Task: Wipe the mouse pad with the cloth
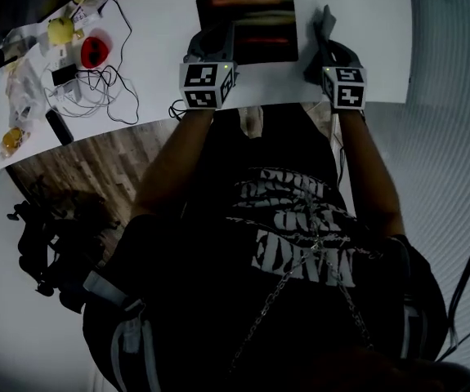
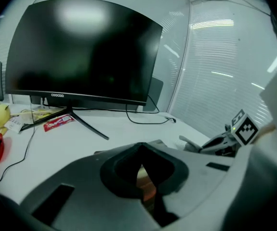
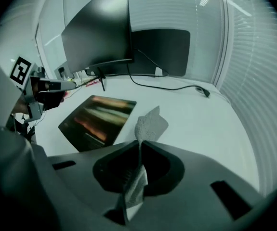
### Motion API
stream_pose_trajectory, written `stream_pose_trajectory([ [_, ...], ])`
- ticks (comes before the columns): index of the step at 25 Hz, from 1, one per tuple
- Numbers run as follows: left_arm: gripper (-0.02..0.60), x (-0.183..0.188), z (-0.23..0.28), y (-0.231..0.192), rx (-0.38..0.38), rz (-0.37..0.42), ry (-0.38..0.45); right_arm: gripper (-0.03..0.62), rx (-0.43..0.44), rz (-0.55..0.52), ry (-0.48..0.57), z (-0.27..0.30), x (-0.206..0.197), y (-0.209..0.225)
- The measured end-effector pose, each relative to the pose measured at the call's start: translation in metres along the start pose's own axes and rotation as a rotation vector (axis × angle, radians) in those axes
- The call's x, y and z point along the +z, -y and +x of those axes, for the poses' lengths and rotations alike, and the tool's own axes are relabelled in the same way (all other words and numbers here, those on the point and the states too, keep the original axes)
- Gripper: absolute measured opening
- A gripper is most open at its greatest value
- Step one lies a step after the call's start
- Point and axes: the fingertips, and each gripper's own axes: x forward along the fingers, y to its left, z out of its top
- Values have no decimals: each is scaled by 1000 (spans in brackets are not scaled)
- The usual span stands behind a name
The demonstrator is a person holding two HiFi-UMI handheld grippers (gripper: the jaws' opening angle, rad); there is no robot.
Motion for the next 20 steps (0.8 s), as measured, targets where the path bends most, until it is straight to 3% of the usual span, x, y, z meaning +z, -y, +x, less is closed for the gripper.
stream_pose_trajectory([
  [6, 5, 2, -42, -64, 123, -13, 31, 17, 153, -55, 118, 9, 80, -83],
  [10, 5, -7, -72, -106, 208, -61, 31, 17, 243, -129, 118, 40, 115, -153],
  [15, 5, -25, -118, -145, 291, -122, 29, 17, 322, -165, 60, 88, 122, -225],
  [20, 5, -43, -139, -160, 330, -136, 7, 17, 329, -205, 12, 124, 116, -253],
])
